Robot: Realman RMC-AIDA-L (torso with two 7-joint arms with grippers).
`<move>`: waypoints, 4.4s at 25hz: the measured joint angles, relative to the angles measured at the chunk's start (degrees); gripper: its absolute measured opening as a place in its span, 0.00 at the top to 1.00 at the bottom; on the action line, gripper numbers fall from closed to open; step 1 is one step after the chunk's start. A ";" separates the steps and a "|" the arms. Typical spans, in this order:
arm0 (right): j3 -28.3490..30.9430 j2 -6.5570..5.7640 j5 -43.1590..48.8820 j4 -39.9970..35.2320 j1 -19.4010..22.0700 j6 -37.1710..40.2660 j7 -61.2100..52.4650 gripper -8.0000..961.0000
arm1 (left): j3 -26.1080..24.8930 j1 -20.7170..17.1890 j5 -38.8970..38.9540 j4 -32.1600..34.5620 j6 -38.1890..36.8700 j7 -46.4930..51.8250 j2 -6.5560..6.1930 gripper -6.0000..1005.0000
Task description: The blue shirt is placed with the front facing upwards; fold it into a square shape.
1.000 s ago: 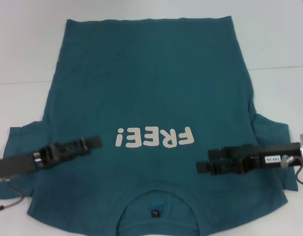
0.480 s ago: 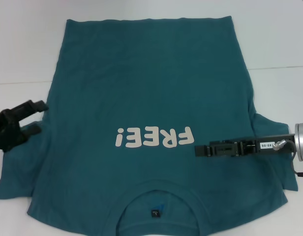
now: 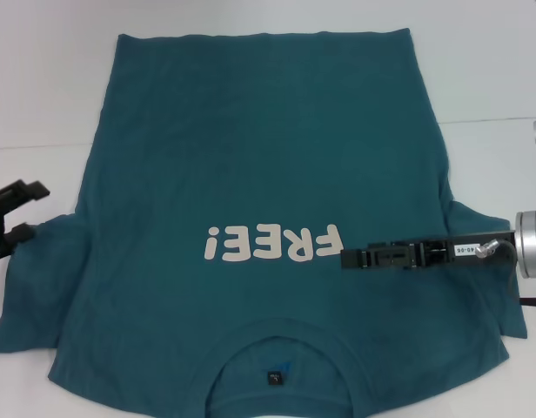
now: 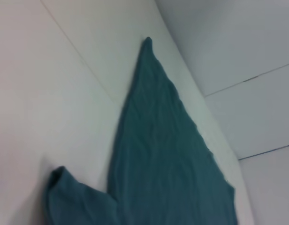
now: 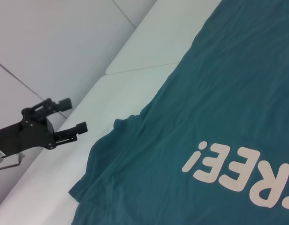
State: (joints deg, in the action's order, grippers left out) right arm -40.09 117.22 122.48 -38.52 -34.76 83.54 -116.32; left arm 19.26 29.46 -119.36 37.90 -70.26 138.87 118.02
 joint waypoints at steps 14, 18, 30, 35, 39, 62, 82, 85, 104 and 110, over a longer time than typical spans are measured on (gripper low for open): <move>-0.08 -0.06 0.14 0.03 -0.40 0.06 -0.50 0.03 | -0.19 2.22 -12.14 1.42 3.95 -0.64 -2.89 0.18; -0.07 -0.06 0.14 0.07 -0.49 0.03 -0.77 0.03 | -0.38 1.65 -12.55 0.79 4.94 3.14 -2.62 0.18; -0.07 -0.06 0.13 0.11 -0.18 0.03 -0.84 0.04 | 0.15 1.82 -12.66 -2.30 10.31 1.75 -2.42 0.18; -0.07 -0.06 0.13 0.12 -0.21 0.04 -0.85 0.04 | 0.38 1.86 -12.77 -2.57 10.50 1.47 -2.38 0.18; -0.07 -0.06 0.14 0.11 -0.32 0.04 -0.84 0.04 | 0.41 1.83 -13.44 -2.57 10.57 1.45 -2.36 0.18; -0.01 -0.15 0.13 0.12 0.03 -0.66 -0.68 0.05 | 1.92 2.82 -14.01 -3.89 7.39 1.76 -2.51 0.19; 0.42 -0.53 0.13 0.12 0.04 -0.66 -0.74 0.05 | 3.33 3.51 -15.55 -3.38 7.37 3.04 -2.75 0.69; 0.45 -0.52 0.13 0.11 0.04 -0.66 -0.75 0.05 | 3.33 3.51 -15.55 -3.36 7.39 3.06 -2.74 0.83; 0.30 -0.58 0.13 0.65 0.13 -0.58 -0.76 0.06 | 2.24 5.26 -19.85 1.31 3.88 7.29 -5.52 0.99; 0.31 -0.59 0.13 0.65 0.12 -0.40 -0.82 0.06 | 2.00 5.27 -20.19 4.04 3.16 9.57 -5.86 1.00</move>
State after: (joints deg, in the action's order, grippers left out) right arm -39.78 116.63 122.61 -37.87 -34.64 83.14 -117.13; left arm 21.26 34.73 -139.55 41.93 -67.10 148.45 112.17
